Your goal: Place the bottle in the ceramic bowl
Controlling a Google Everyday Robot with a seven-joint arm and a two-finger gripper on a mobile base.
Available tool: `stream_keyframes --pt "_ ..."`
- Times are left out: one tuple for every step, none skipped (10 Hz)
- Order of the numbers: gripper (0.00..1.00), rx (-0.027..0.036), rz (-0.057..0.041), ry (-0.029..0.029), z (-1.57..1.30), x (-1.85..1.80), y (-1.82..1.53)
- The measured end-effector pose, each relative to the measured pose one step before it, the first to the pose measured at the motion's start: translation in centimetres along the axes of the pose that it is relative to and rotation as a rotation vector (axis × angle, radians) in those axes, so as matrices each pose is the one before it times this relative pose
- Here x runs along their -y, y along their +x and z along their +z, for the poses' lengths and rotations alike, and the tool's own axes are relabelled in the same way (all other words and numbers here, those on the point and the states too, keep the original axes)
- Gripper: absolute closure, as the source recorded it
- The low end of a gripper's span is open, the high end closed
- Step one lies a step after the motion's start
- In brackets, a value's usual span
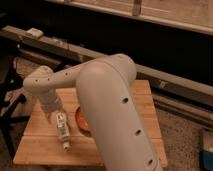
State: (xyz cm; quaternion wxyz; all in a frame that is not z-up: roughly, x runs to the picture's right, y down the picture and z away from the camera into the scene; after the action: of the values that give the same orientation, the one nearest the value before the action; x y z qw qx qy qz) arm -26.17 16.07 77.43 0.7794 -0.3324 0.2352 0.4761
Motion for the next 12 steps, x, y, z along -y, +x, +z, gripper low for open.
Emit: stream_keyframes --pt "0.35 -0.00713 -0.00223 -0.00326 0.482 -0.209 -0.245" --pt "0.35 -0.00922 0.00412 0.00069 0.774 0.182 -0.414" --pt "0.35 -0.00632 0.0057 -0.0018 0.517 0.195 -0.257" --pt "0.35 -0.00681 0.00528 -0.00161 0.648 0.11 -0.235" --pt "0.35 -0.00572 0.00684 -0.00381 0.503 0.129 -0.13" --pt "0.35 -0.00265 0.01036 -0.00185 0.294 0.503 -0.075" --pt "0.35 -0.0056 0.00896 -0.00022 0.431 0.535 0.026" --pt "0.35 -0.00155 0.00214 0.00171 0.261 0.224 -0.042" --pt "0.35 -0.00029 -0.00189 -0.0031 0.446 -0.103 -0.136" --pt "0.35 -0.0021 -0.00302 -0.00137 0.408 -0.054 -0.143" --pt "0.35 -0.00323 -0.00308 0.00085 0.363 0.047 -0.08" --pt "0.35 -0.00215 -0.00513 0.00166 0.326 -0.089 -0.079"
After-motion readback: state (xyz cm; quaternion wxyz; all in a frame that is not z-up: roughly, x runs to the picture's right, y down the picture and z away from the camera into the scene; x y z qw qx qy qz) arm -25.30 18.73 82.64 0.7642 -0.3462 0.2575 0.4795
